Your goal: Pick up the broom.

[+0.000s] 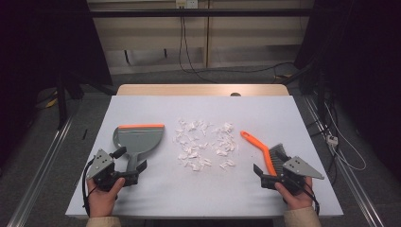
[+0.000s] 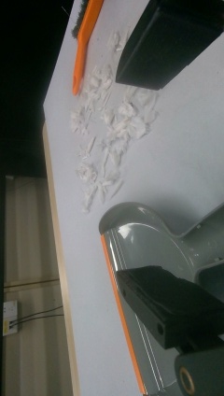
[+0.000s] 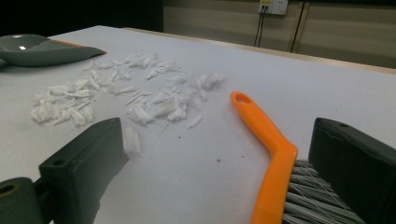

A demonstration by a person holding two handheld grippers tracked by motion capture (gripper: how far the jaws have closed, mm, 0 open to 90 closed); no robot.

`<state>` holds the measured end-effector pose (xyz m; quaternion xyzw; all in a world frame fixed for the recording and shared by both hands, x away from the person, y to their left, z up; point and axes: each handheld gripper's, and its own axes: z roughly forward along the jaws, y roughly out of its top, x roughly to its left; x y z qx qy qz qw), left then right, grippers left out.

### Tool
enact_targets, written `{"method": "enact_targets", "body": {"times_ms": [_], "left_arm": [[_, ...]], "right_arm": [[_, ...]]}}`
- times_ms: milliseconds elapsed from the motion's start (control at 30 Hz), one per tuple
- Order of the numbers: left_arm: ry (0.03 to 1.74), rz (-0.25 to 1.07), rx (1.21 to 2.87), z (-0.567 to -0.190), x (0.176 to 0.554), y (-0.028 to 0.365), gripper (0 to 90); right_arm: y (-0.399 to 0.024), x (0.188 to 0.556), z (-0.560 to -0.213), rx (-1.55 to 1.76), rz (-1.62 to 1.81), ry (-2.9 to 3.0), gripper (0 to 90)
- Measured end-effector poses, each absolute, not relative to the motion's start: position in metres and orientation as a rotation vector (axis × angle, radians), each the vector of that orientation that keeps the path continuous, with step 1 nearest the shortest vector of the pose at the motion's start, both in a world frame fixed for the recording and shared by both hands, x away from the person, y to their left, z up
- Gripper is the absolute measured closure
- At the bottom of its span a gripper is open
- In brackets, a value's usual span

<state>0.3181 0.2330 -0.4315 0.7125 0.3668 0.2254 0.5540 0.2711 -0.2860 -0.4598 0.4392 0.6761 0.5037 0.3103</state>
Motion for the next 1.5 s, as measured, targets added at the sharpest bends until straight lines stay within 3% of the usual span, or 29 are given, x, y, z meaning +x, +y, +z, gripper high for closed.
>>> {"method": "enact_targets", "body": {"times_ms": [667,800,1167,1400,1500], "left_arm": [[0.837,0.491,1.692,-0.43,0.323,0.222,6.0],[0.828,0.491,1.692,-0.426,0.326,0.222,6.0],[0.79,0.481,1.678,-0.423,0.327,0.22,6.0],[0.775,0.475,1.691,-0.424,0.325,0.219,6.0],[0.775,0.477,1.689,-0.424,0.326,0.22,6.0]], "right_arm": [[-0.301,0.286,-0.448,1.229,1.229,1.754,4.5],[-0.301,0.302,-0.444,1.244,1.182,1.851,8.5],[-0.3,0.342,-0.431,1.34,1.102,1.959,5.7],[-0.301,0.362,-0.442,1.456,0.977,2.082,5.7],[-0.302,0.367,-0.446,1.478,0.919,2.158,10.5]]}}
